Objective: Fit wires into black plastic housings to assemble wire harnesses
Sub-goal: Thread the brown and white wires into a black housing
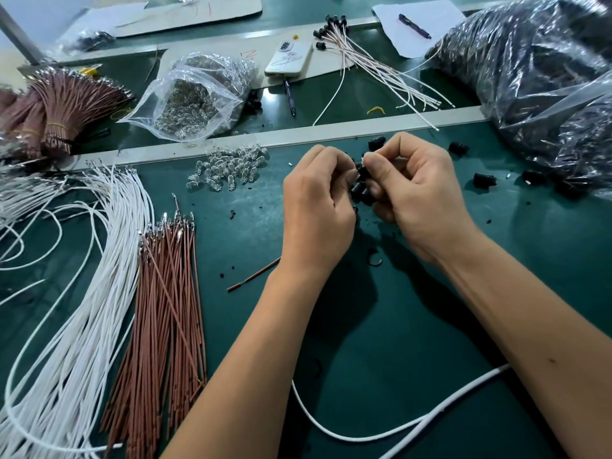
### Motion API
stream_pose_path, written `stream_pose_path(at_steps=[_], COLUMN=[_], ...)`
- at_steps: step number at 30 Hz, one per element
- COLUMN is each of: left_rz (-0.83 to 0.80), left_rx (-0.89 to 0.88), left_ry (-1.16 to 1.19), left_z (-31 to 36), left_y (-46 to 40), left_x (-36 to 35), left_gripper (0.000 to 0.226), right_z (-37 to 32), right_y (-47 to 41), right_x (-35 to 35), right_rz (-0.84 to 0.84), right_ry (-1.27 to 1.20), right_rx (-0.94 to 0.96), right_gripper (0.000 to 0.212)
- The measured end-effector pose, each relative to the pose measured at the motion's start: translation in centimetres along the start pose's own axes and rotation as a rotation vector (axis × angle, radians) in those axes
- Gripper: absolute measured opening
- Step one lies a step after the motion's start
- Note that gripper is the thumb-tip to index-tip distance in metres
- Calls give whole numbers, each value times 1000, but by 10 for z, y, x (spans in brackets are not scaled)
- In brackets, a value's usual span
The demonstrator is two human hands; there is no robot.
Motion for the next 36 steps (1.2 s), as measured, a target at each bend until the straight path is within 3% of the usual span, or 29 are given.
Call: stream_pose_path(at_steps=[9,23,36], left_rz=[13,-104,34], left_rx=[61,182,129], left_ry=[140,318,177], left_z=[-5,-16,-8], left_y=[2,-5,1], left_x=[-4,3,4], left_gripper=[10,3,6], right_z=[3,3,0], right_y=[-2,-5,-1], right_x=[1,2,0], right_rz=[-41,-30,-46], right_ry=[-105,-150,-107], right_rx=[-56,-58,-8], right_gripper=[24,18,21])
Point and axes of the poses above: each hand's wrist, its own y-axis away from the middle knuckle, its own x-axis out of the back of the hand, z = x × y, the point moved 5 cm from there along -y, towards the middle knuckle, and after that the axes turned 2 degrees about -z, right-handed, at the moved point
